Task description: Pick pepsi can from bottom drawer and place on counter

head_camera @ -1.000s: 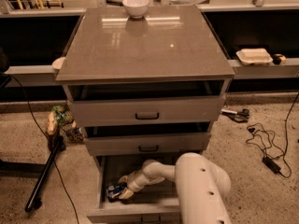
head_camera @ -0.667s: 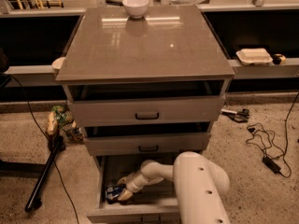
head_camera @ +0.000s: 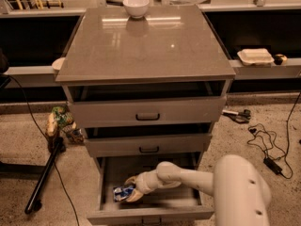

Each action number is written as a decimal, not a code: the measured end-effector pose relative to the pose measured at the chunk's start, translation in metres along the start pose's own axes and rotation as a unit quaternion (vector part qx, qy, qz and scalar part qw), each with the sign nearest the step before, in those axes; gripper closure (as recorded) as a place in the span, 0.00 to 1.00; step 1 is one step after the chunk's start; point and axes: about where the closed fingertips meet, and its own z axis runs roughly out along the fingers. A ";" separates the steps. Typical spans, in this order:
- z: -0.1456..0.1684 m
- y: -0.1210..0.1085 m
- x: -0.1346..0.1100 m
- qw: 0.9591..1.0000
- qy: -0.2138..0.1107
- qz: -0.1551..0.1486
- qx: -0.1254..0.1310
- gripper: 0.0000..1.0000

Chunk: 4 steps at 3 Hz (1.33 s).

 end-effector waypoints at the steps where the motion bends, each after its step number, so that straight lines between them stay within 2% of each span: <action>1: -0.053 0.007 -0.010 0.999 -0.016 -0.004 0.028 1.00; 2: -0.066 0.010 -0.005 0.999 -0.016 0.001 0.036 1.00; 3: -0.069 0.009 -0.009 0.999 -0.032 0.009 0.035 1.00; 4: -0.107 -0.001 -0.035 0.997 -0.050 0.028 0.057 1.00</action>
Offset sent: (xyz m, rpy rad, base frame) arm -0.0107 -0.0361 0.0397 0.0411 -0.0384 -0.0328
